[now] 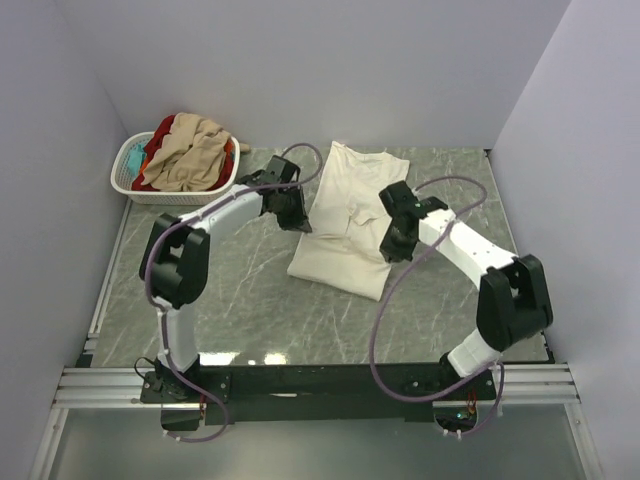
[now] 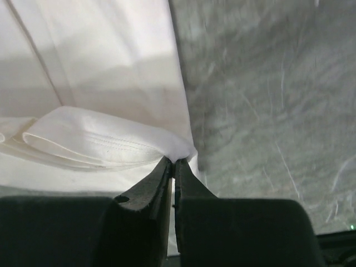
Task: Fold and stack the t-shirts
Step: Fold the tshirt
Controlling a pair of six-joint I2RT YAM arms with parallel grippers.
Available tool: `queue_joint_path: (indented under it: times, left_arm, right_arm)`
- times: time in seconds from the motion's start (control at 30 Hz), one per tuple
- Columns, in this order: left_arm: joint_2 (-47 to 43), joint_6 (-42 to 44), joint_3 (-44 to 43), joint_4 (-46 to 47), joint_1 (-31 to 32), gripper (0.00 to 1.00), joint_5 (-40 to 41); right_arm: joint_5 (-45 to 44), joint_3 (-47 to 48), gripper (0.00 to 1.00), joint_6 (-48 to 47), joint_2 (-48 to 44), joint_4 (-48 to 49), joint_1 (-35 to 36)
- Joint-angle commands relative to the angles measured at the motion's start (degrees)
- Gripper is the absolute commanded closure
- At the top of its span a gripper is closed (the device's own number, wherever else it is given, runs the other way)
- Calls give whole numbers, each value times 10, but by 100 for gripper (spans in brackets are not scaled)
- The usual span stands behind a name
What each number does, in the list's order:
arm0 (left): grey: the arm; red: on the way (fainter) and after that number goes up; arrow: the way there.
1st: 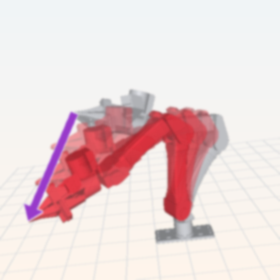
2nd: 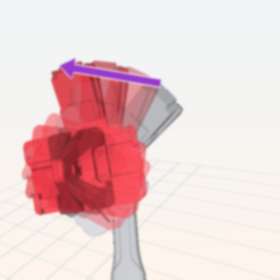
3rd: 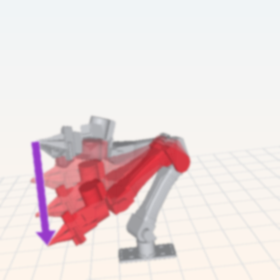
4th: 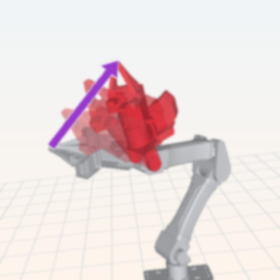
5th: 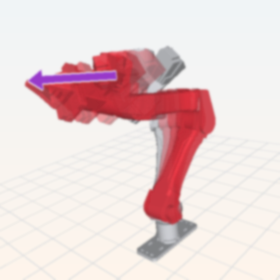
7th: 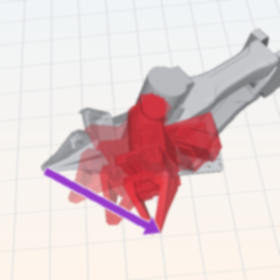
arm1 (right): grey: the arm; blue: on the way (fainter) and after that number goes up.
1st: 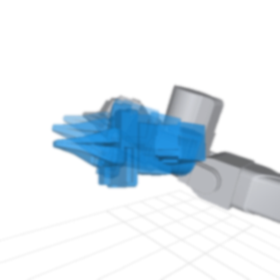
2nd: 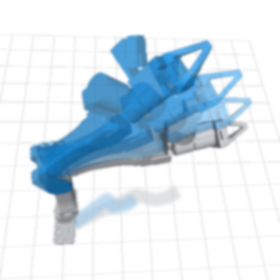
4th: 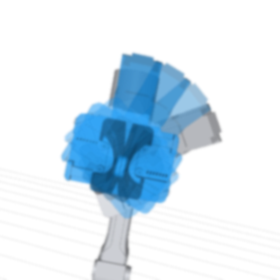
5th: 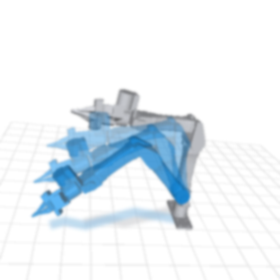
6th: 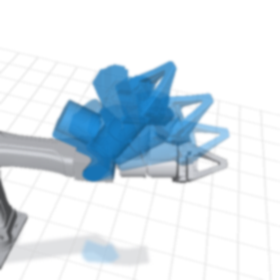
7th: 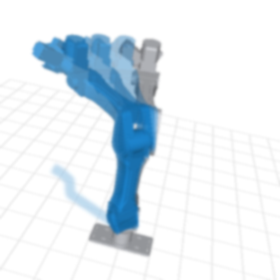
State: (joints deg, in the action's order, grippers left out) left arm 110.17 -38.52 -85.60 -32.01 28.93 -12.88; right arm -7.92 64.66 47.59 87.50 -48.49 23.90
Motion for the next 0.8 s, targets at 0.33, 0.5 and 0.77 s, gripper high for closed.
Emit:
queue_joint_path:
  times: [0.33, 0.5, 0.77]
  left_arm:
    - [164, 22, -214, 40, -66, 100, -131]
    - [207, 25, -271, 33, -76, 100, -148]
    - [232, 22, -280, 37, -90, 59, -162]
  right_arm:
    - [-19, 207, 100, -69, 173, -11, -75]
    - [-15, 256, 100, -82, 223, -13, -94]
    - [11, 310, 77, -106, 283, -9, -113]
